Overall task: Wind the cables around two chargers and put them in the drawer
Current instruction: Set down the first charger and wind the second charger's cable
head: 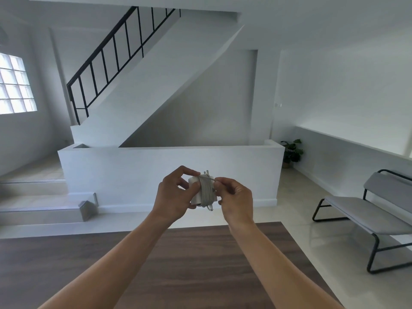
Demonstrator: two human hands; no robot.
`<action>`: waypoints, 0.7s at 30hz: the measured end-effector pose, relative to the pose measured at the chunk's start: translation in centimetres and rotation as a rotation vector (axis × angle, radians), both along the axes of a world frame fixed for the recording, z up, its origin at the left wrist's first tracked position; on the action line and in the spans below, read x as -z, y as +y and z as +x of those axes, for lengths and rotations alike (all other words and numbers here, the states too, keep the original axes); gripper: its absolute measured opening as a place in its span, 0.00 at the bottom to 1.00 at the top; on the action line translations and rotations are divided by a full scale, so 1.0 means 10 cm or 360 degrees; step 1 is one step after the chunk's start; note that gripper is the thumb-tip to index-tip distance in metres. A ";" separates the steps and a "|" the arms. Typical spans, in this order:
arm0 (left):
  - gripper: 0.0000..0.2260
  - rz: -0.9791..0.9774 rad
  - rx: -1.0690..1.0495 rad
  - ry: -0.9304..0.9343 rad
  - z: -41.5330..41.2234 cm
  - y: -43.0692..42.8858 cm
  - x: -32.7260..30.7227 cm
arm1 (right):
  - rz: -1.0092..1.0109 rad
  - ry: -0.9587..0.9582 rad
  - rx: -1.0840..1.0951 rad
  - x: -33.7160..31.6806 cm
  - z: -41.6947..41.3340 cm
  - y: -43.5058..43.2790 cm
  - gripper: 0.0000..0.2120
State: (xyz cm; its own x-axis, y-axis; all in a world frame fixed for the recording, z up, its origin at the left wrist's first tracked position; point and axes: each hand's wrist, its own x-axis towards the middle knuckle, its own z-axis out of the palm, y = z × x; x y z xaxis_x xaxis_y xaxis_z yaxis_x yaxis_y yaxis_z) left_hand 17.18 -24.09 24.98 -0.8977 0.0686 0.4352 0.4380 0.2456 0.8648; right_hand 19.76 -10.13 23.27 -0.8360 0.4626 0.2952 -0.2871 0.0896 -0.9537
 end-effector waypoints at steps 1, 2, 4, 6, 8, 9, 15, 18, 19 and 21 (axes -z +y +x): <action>0.07 0.0003 -0.0017 0.0011 0.00 0.01 0.00 | 0.0031 0.0005 0.0055 0.01 -0.01 -0.02 0.08; 0.07 0.0009 -0.0030 0.0020 0.00 0.03 0.00 | 0.0051 0.0021 0.0090 0.02 -0.02 -0.03 0.06; 0.07 0.0024 -0.0044 0.0028 -0.01 0.03 0.00 | 0.0032 0.0059 0.0110 0.02 -0.02 -0.06 0.05; 0.07 0.0032 -0.0061 0.0033 -0.01 0.04 0.01 | -0.0070 0.0059 0.0095 0.04 -0.03 -0.08 0.05; 0.08 0.0040 -0.0072 0.0026 -0.01 0.05 0.01 | -0.0261 0.0013 0.0028 0.05 -0.04 -0.12 0.03; 0.08 0.0052 -0.0077 0.0014 -0.01 0.05 0.02 | -0.0385 -0.0014 -0.0034 0.05 -0.03 -0.14 0.02; 0.08 0.0048 -0.0088 0.0001 -0.01 0.03 0.06 | -0.0387 0.0040 0.0020 0.15 -0.08 -0.20 0.05; 0.08 0.0062 -0.0094 0.0008 -0.02 0.00 0.04 | -0.0366 0.0024 -0.0037 0.09 -0.13 -0.20 0.05; 0.08 0.0090 -0.0108 0.0008 -0.03 -0.01 0.03 | -0.0381 0.0021 -0.0064 0.06 -0.14 -0.21 0.05; 0.08 0.0124 -0.0135 0.0023 -0.03 -0.01 0.00 | -0.0335 0.0050 -0.0023 0.03 -0.15 -0.23 0.05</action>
